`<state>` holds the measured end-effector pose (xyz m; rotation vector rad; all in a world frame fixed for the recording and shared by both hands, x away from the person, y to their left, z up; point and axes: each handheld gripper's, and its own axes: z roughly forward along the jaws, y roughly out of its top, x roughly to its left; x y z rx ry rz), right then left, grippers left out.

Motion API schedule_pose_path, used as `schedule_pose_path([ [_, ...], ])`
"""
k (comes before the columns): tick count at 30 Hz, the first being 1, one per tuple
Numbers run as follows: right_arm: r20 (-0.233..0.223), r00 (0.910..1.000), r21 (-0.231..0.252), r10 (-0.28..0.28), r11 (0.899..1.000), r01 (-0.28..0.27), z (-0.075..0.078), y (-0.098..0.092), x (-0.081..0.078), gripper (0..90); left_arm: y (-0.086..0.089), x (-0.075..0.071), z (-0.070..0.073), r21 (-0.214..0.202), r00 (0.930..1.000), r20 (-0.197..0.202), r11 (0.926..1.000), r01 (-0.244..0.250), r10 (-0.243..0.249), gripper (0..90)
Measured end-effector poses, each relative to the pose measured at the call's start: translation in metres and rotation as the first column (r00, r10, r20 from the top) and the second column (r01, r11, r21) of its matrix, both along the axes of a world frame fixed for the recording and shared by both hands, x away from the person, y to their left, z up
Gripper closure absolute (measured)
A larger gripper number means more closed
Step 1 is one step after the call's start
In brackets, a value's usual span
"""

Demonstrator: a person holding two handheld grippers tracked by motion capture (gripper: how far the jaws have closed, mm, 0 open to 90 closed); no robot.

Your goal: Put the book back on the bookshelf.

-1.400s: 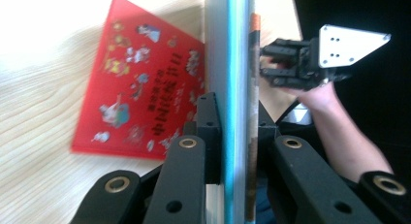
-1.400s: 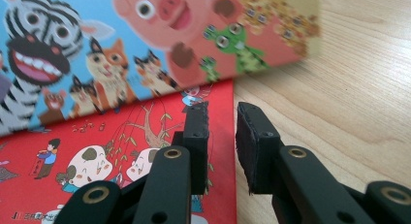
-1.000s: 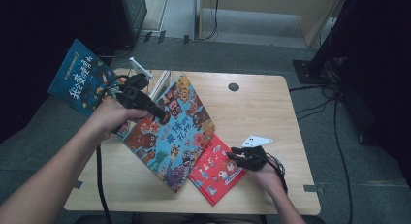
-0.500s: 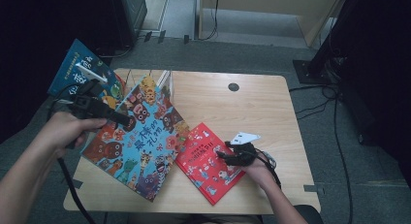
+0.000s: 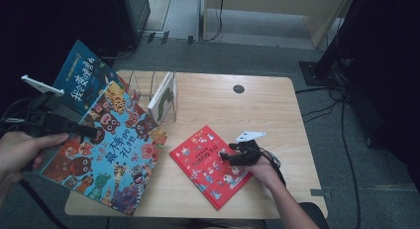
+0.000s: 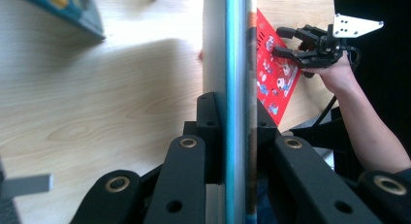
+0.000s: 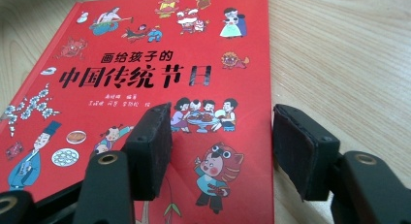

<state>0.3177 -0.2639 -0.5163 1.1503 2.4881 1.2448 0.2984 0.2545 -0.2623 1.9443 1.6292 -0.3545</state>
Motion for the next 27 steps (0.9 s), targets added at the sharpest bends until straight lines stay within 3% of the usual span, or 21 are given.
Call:
schedule_pose_path([
  [8,0.023,0.9997,-0.017,0.012,1.0,-0.012,0.0,0.002,0.0,36.7,0.036,-0.005,0.009,0.001,0.9972,0.003,0.9972,-0.075,0.075,81.5],
  [14,0.026,0.9996,-0.012,0.008,1.0,-0.007,0.0,0.002,0.0,36.1,0.055,-0.002,0.017,0.016,0.9906,0.01,0.9905,-0.136,0.136,81.6],
  [27,0.082,0.9967,-0.064,-0.003,0.998,0.009,0.005,0.001,-0.005,40.3,0.078,0.026,0.043,0.04,0.9768,0.023,0.9761,-0.214,0.213,81.6],
])
